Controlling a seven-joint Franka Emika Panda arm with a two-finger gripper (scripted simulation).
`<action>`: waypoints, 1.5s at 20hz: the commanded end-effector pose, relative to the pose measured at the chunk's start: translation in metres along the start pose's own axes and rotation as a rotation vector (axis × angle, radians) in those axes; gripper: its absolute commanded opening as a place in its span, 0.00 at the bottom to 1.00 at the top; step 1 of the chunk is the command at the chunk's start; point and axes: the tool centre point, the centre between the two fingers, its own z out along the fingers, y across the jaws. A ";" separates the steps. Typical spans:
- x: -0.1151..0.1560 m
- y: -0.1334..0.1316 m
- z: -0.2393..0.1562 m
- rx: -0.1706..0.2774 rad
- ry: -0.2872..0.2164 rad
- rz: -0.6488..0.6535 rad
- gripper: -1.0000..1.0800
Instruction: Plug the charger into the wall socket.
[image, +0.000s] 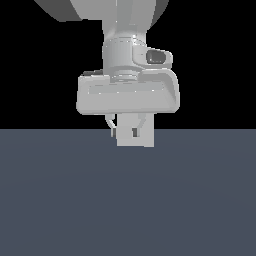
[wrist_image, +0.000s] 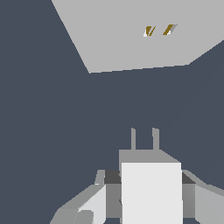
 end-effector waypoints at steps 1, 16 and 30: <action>0.007 0.005 -0.003 0.002 0.000 -0.030 0.00; 0.023 0.013 -0.008 0.004 -0.001 -0.085 0.00; 0.052 0.010 -0.006 0.004 -0.001 -0.085 0.00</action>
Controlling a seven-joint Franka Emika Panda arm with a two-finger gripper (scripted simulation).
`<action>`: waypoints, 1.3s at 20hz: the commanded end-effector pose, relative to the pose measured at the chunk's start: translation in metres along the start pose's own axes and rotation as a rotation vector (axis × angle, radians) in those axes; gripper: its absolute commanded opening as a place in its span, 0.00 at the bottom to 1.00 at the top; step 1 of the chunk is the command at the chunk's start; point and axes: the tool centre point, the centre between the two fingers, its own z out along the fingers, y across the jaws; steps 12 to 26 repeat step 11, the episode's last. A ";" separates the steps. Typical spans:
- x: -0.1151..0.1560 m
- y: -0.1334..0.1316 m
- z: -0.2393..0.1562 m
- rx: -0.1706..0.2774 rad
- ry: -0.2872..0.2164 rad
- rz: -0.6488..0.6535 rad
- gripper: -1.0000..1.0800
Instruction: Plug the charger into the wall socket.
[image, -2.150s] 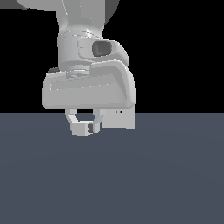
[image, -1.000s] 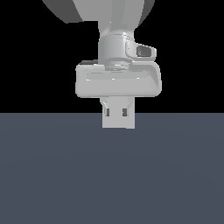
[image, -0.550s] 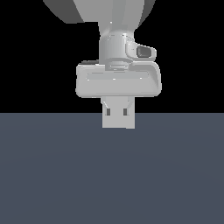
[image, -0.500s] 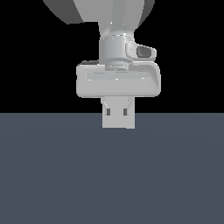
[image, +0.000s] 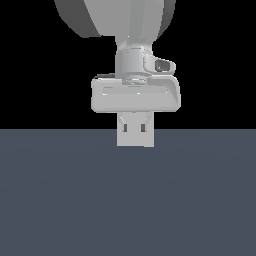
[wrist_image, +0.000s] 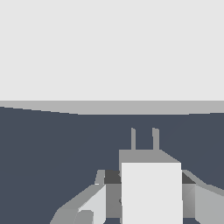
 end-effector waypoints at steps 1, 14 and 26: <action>0.010 0.000 0.000 0.000 0.000 0.000 0.00; 0.026 0.000 0.001 0.000 0.000 0.000 0.00; 0.026 0.000 0.001 0.000 0.000 0.000 0.00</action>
